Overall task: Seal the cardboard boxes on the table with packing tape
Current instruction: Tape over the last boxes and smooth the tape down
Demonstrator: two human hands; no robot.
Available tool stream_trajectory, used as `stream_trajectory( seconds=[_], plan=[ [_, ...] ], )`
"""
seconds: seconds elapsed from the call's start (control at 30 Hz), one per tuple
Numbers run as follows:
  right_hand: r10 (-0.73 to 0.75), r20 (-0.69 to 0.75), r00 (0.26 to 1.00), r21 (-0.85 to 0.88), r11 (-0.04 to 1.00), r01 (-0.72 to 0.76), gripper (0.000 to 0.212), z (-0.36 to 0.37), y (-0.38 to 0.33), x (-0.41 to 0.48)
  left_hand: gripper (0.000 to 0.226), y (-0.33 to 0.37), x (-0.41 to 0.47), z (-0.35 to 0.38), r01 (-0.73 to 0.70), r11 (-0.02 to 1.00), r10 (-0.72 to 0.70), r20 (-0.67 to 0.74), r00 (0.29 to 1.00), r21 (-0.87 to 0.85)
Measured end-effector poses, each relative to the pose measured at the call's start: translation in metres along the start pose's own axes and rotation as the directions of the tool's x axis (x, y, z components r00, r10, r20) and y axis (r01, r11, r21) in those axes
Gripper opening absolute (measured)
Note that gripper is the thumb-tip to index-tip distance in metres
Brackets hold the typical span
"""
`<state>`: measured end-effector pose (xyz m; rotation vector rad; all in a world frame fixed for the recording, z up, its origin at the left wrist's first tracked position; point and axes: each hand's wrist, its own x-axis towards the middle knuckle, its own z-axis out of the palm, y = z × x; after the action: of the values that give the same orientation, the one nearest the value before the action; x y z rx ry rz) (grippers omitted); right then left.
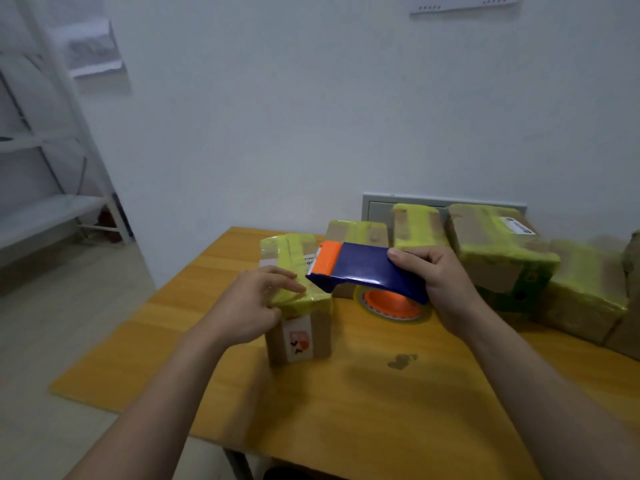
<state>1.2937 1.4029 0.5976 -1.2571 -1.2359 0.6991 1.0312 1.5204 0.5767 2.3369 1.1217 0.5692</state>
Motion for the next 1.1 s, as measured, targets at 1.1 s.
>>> stream_trajectory(
  seconds=[1.1],
  plan=[
    [-0.074, 0.239, 0.968, 0.263, 0.965, 0.009, 0.026, 0.031, -0.004, 0.037, 0.024, 0.011, 0.006, -0.004, 0.272, -0.217, 0.016, 0.276, 0.961, -0.937]
  ],
)
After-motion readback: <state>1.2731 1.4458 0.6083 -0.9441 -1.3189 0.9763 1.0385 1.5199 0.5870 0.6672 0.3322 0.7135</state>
